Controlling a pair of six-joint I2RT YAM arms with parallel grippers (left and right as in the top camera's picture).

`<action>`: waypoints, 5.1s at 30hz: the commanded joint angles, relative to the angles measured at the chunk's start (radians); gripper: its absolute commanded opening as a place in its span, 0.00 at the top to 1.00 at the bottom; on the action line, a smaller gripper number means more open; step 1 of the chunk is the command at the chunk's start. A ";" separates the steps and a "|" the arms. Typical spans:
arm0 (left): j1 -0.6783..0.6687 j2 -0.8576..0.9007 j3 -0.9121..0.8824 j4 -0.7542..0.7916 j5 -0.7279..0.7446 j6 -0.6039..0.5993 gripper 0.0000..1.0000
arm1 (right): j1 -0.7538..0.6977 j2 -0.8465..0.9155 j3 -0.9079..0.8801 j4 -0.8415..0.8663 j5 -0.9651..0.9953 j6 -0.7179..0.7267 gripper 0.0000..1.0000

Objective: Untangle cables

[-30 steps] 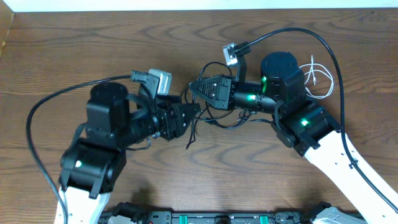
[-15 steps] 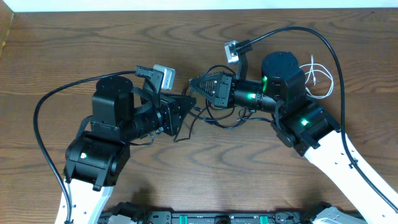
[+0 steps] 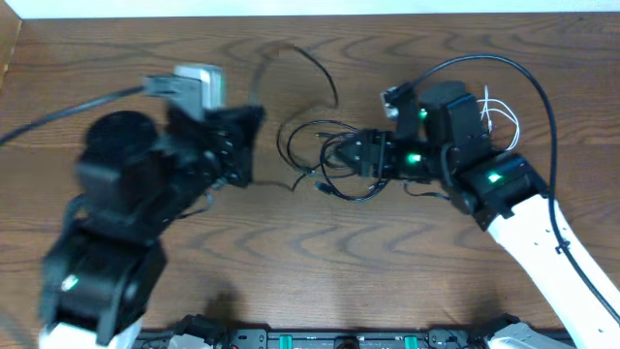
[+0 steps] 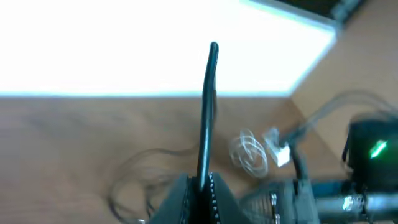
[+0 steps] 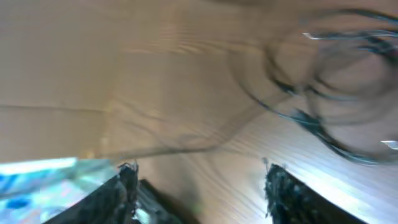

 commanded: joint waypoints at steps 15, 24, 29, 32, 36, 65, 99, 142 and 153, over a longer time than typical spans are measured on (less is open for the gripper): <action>0.002 0.346 0.888 0.061 -0.592 0.080 0.92 | -0.039 0.003 0.005 -0.191 0.097 -0.230 0.27; 0.002 0.404 0.940 0.014 -0.850 0.127 0.93 | -0.006 0.003 -0.028 -0.214 0.182 -0.229 0.20; 0.003 0.427 0.929 0.072 -1.089 0.148 0.92 | -0.006 0.008 -0.040 -0.212 0.183 -0.230 0.12; 0.003 0.430 0.930 0.121 -1.232 0.150 0.93 | -0.006 0.024 -0.060 -0.190 0.219 -0.230 0.12; 0.019 0.408 0.929 0.146 -1.356 0.171 0.93 | -0.003 0.075 -0.119 -0.097 0.248 -0.233 0.12; 0.094 0.454 0.753 -0.164 -1.183 -0.015 0.93 | 0.137 0.492 -0.142 0.227 0.507 -0.123 0.51; 0.163 0.504 0.753 -0.391 -0.922 -0.082 0.93 | 0.256 0.564 -0.143 0.261 0.626 0.081 0.68; 0.486 0.513 0.753 -0.552 -0.823 -0.417 0.92 | 0.053 0.142 -0.085 -0.251 0.874 0.161 0.11; 0.491 0.687 0.753 -0.550 -0.428 -0.086 0.49 | 0.053 0.147 -0.085 -0.220 0.732 0.121 0.03</action>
